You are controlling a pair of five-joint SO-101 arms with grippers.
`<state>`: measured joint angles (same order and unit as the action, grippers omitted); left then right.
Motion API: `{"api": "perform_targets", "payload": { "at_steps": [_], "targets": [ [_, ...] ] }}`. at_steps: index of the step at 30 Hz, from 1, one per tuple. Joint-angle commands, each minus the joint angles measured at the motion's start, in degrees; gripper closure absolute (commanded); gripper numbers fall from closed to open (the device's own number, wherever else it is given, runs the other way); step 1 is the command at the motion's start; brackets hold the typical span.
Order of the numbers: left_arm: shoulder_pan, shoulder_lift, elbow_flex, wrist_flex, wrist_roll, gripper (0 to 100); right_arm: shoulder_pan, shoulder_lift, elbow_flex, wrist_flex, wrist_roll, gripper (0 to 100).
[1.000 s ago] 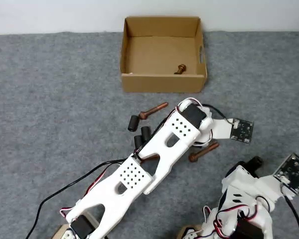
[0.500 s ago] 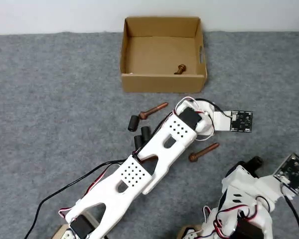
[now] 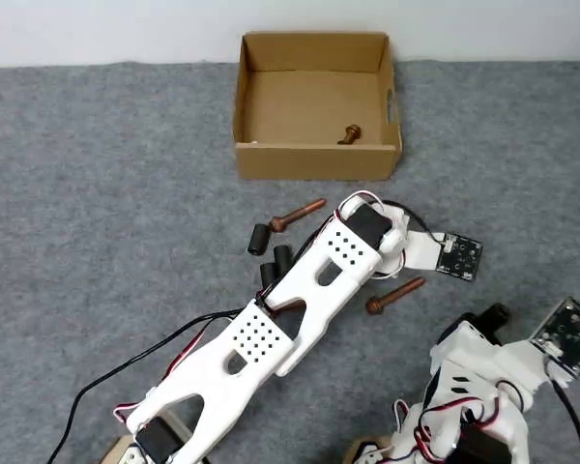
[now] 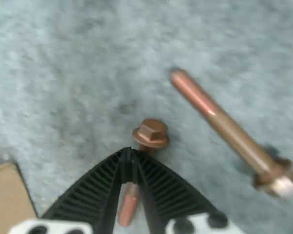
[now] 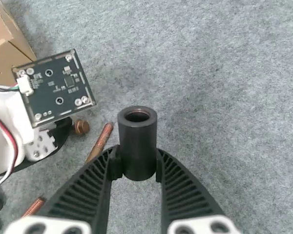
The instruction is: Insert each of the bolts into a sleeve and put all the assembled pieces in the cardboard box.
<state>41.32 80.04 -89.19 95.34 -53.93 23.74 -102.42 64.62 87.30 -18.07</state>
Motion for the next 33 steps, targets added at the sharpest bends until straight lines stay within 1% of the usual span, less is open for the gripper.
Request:
{"api": "perform_targets", "payload": {
  "at_steps": [1,9,11,14,16,23,26,33],
  "targets": [
    [-0.3,-4.0,-1.3,5.3,-0.4,99,0.5,-0.2,-0.3,-1.3,0.4,99.1],
    [-0.3,-12.7,-1.1,5.3,-0.4,98,0.5,-0.2,-0.3,-1.3,0.4,99.1],
    [-0.4,-13.6,-1.0,5.3,-0.4,95,0.5,-0.2,-0.3,-1.3,0.4,99.1],
    [-0.5,-13.5,-0.6,5.2,-0.1,87,0.5,-0.2,-0.3,-1.3,0.4,99.1],
    [-0.5,-13.7,2.0,5.2,-0.1,84,0.5,-0.2,-0.3,-1.3,0.4,99.1],
    [-0.5,-13.7,10.9,5.1,-0.2,84,0.5,-0.2,-0.3,-1.3,0.4,99.1],
    [-0.5,-13.5,12.3,4.7,-0.2,84,0.5,-0.2,-0.3,-1.3,0.4,99.1],
    [-0.6,-13.7,12.7,0.5,-0.2,84,0.5,-0.2,-0.3,-1.3,0.4,99.1]
  ]
}}
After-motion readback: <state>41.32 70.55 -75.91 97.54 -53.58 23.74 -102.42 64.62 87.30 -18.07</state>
